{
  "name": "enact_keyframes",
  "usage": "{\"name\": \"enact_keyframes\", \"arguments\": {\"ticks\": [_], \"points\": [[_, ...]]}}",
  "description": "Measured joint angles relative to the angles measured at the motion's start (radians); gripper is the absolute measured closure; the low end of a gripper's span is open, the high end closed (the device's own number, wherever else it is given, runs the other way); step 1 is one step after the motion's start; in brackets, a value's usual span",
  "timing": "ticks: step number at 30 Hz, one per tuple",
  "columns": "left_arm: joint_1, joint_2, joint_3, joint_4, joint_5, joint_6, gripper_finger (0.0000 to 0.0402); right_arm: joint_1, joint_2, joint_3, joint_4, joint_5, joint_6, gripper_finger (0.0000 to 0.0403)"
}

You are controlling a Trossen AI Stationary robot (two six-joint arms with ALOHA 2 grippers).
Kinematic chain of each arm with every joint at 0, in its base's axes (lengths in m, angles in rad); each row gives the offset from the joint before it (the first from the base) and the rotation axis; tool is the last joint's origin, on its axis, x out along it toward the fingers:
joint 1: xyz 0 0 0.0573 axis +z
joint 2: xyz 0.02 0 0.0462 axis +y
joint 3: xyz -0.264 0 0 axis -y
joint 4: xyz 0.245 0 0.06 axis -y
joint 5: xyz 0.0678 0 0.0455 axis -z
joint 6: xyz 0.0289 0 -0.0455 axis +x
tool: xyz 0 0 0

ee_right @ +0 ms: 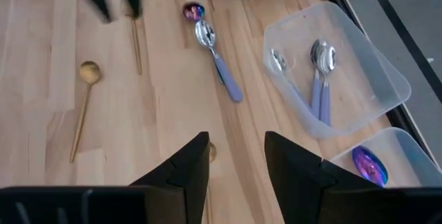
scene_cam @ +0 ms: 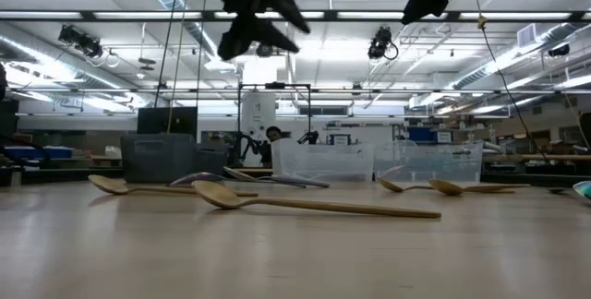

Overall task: Sort silverware by color (type)
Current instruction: Put the blue spoon into the right transparent bin

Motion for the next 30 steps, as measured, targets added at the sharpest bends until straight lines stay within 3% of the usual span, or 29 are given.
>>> {"name": "enact_keyframes", "arguments": {"ticks": [5,7,11,22,30], "points": [[0.093,-0.001,0.088,-0.374,-0.214,0.005,0.0258,0.0,0.004,0.0,-0.006,0.001,0.009,0.0253],[0.15,-0.001,0.102,-0.487,-0.237,0.029,0.0258,0.0,0.005,0.0,-0.004,0.002,0.016,0.0253],[0.289,-0.001,0.103,-0.64,-0.172,0.112,0.0258,0.0,0.014,0.0,-0.004,0.003,0.017,0.0253],[0.654,0.025,0.098,-0.695,-0.003,0.463,0.0258,0.0,0.065,0.0,0.013,0.048,0.02,0.0253],[0.765,0.146,0.098,-0.696,0.04,0.617,0.0258,-0.002,0.107,-0.001,0.042,0.07,0.036,0.0253]]}}
